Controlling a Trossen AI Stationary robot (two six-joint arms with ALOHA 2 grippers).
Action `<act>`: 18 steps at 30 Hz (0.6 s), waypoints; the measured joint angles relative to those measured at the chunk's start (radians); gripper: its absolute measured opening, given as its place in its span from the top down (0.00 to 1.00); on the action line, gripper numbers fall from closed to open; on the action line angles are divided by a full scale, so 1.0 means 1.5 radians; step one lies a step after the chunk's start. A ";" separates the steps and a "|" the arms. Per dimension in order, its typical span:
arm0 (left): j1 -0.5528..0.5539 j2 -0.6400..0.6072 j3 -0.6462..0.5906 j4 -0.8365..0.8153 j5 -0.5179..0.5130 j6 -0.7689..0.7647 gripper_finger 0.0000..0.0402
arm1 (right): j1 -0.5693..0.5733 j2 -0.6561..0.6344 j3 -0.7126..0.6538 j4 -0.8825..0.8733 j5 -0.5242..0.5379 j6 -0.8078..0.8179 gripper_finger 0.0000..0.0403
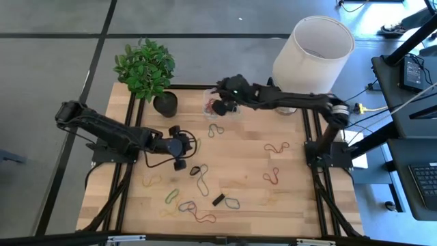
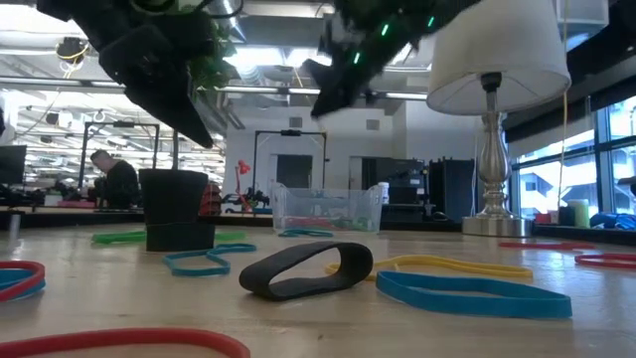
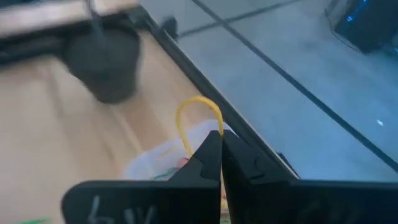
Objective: Pick and place rubber bands into bin
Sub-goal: Put the yellow rubber band into the transparent bin
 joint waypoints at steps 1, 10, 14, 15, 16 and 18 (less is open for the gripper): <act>0.005 0.000 0.000 -0.001 0.006 0.000 0.99 | -0.010 0.020 0.000 0.011 -0.001 -0.009 1.00; 0.027 0.000 0.000 -0.011 0.033 -0.041 0.99 | -0.058 0.162 -0.001 0.063 -0.093 -0.008 0.99; 0.027 -0.001 0.000 -0.011 0.033 -0.051 0.99 | -0.059 0.169 -0.001 0.056 -0.104 0.026 0.95; 0.027 -0.001 0.000 -0.011 0.033 -0.051 1.00 | -0.059 0.167 -0.001 0.058 -0.112 0.026 0.93; 0.027 -0.001 0.000 -0.011 0.033 -0.051 1.00 | -0.059 0.165 -0.001 0.055 -0.122 0.026 0.91; 0.028 -0.001 0.000 -0.011 0.032 -0.051 1.00 | -0.059 0.162 -0.001 0.054 -0.125 0.032 0.86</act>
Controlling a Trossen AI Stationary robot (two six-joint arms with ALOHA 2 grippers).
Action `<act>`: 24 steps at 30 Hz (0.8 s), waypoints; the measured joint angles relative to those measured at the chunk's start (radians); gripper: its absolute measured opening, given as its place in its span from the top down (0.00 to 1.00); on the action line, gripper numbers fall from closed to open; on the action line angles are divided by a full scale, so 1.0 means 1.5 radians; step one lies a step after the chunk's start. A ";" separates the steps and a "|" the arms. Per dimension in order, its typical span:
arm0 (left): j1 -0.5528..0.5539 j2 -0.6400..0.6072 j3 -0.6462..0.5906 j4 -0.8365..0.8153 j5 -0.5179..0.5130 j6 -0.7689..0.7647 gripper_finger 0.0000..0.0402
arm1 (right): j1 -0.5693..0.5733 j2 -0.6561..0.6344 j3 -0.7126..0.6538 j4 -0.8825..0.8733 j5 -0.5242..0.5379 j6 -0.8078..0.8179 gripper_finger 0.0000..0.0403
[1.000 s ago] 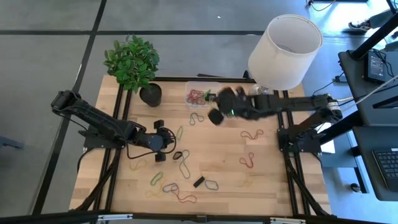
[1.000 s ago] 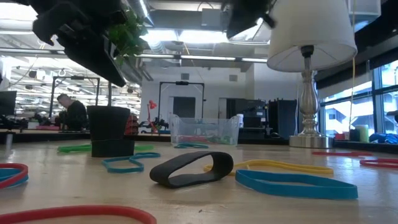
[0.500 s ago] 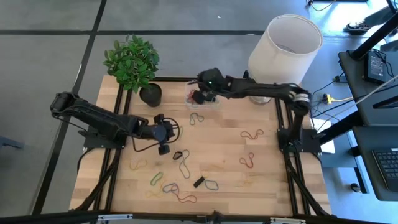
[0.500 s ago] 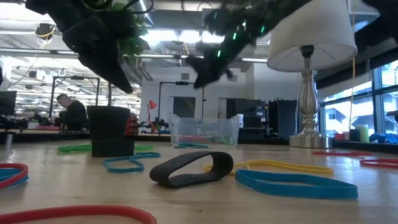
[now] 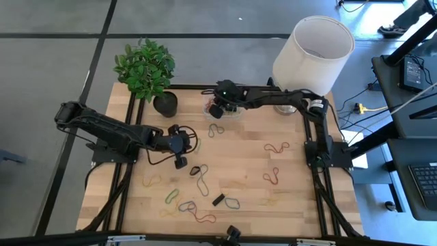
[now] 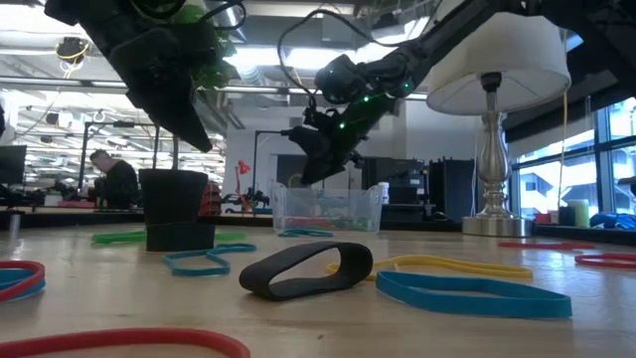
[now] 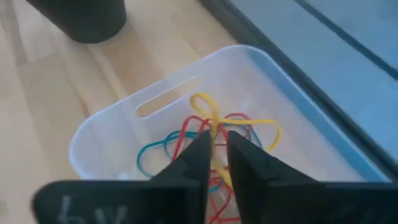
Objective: Pick and place rubber bands into bin
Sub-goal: Put the yellow rubber band into the transparent bin, then put the green rubber band into the transparent bin
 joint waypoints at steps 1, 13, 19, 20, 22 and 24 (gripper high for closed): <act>0.002 0.000 0.000 0.000 0.000 0.000 0.99 | 0.000 -0.003 0.000 -0.007 -0.004 0.009 0.84; 0.003 0.000 0.000 -0.001 0.083 0.018 0.99 | 0.000 -0.052 0.001 -0.109 -0.016 0.049 0.62; -0.009 0.000 0.000 -0.008 0.126 0.026 1.00 | 0.000 -0.121 0.001 -0.176 -0.015 0.101 0.62; -0.014 0.000 0.000 -0.009 0.126 0.026 1.00 | 0.000 -0.138 0.001 -0.201 -0.018 0.109 0.62; -0.023 0.000 0.000 -0.014 0.126 0.025 0.99 | 0.009 -0.172 0.001 -0.261 -0.025 0.115 0.64; -0.034 0.000 0.000 -0.018 0.126 0.025 0.99 | 0.027 -0.212 -0.008 -0.315 -0.024 0.120 0.68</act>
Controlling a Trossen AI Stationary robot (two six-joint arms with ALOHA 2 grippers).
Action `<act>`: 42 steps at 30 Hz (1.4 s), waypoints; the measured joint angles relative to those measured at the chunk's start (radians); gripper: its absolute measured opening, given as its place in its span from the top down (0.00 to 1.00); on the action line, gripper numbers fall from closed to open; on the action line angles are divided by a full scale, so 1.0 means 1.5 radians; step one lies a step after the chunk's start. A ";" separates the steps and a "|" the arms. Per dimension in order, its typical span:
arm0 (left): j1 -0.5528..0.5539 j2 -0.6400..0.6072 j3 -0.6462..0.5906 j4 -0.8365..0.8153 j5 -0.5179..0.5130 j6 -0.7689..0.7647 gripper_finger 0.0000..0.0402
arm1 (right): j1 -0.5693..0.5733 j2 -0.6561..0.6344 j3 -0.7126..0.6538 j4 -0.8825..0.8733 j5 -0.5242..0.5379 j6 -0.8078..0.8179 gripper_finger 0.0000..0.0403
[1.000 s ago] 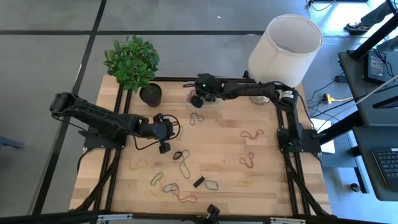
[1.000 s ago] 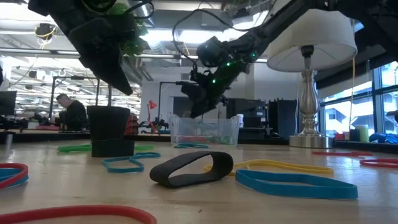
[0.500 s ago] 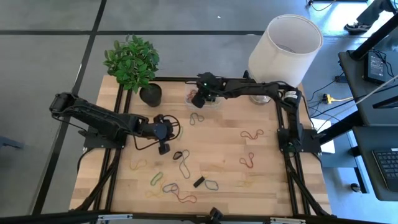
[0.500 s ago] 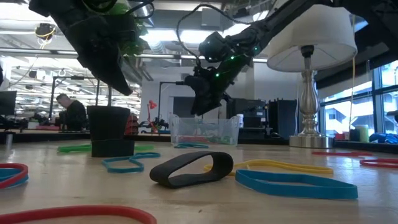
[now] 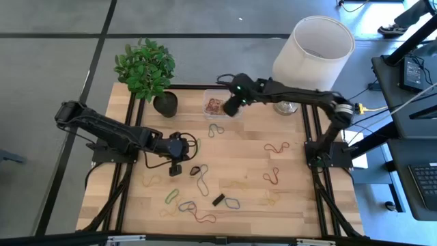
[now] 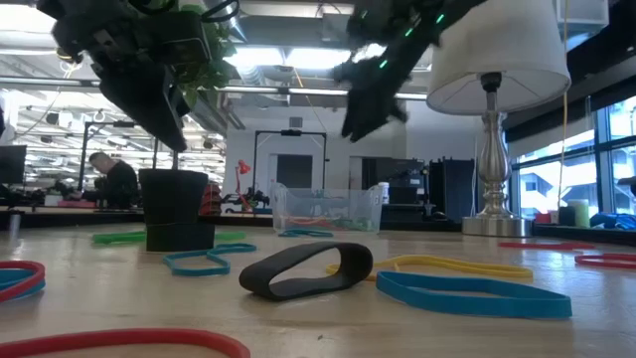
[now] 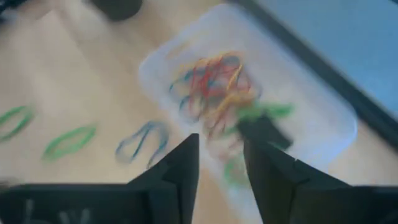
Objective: Pick and place rubber bands into bin
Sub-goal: Put the green rubber band into the transparent bin
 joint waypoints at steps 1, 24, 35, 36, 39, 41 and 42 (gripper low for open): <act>-0.005 0.000 0.000 0.000 -0.001 0.000 0.99 | 0.014 -0.023 -0.013 -0.011 0.000 0.007 0.70; 0.048 0.048 0.000 -0.097 -0.084 -0.096 0.68 | 0.442 -0.491 -0.576 0.200 0.075 0.390 0.98; 0.051 0.199 0.001 -0.080 -0.040 -0.175 0.70 | 0.516 -0.564 -0.598 0.065 0.044 0.326 0.97; 0.051 0.209 0.002 -0.081 -0.042 -0.189 0.70 | 0.520 -0.570 -0.598 0.057 0.044 0.319 0.97; 0.051 0.240 0.007 -0.085 -0.037 -0.242 0.73 | 0.523 -0.592 -0.598 0.041 0.045 0.280 0.98; 0.048 0.248 0.009 -0.086 -0.035 -0.274 0.77 | 0.523 -0.604 -0.597 0.036 0.045 0.254 0.99; 0.046 0.249 0.011 -0.087 -0.035 -0.286 0.80 | 0.523 -0.611 -0.597 0.026 0.045 0.240 0.99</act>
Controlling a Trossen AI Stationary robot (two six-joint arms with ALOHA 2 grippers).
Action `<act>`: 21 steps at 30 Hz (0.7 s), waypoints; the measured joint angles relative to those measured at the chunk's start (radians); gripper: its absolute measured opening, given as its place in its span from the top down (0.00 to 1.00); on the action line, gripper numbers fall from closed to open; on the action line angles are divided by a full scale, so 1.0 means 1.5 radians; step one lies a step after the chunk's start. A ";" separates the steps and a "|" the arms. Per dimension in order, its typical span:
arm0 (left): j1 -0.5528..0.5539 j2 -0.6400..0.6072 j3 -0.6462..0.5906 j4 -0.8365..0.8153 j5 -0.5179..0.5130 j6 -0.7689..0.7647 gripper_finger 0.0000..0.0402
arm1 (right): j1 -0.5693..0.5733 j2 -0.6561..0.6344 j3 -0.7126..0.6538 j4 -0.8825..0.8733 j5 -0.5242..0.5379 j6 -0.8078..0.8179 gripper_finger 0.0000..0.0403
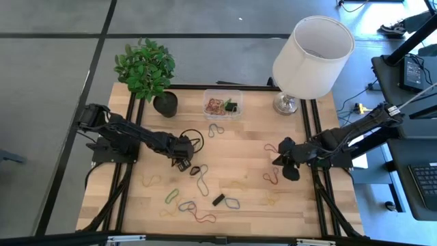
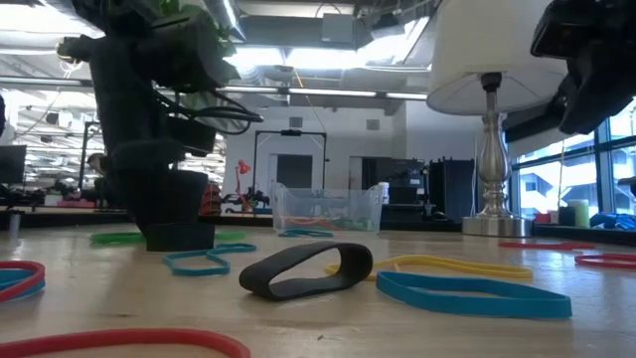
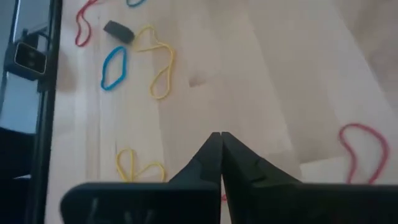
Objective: Pick and place rubber bands into bin
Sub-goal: Put the green rubber band into the transparent bin
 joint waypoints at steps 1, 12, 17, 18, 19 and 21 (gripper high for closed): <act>-0.004 0.001 0.003 -0.005 0.000 -0.011 0.84 | 0.000 -0.005 0.000 -0.003 0.001 -0.011 0.98; -0.033 -0.013 0.115 -0.135 0.045 -0.085 1.00 | 0.000 -0.061 0.000 -0.063 0.000 -0.058 0.95; -0.040 -0.013 0.184 -0.208 0.013 -0.087 1.00 | 0.000 -0.074 0.000 -0.071 0.001 -0.058 0.95; -0.041 -0.013 0.199 -0.226 0.003 -0.085 1.00 | 0.000 -0.075 0.000 -0.070 0.001 -0.059 0.95; -0.041 -0.013 0.213 -0.238 -0.007 -0.084 1.00 | 0.000 -0.075 0.000 -0.071 0.001 -0.060 0.95; -0.043 -0.014 0.242 -0.254 -0.031 -0.082 1.00 | 0.000 -0.076 0.000 -0.072 0.001 -0.068 0.95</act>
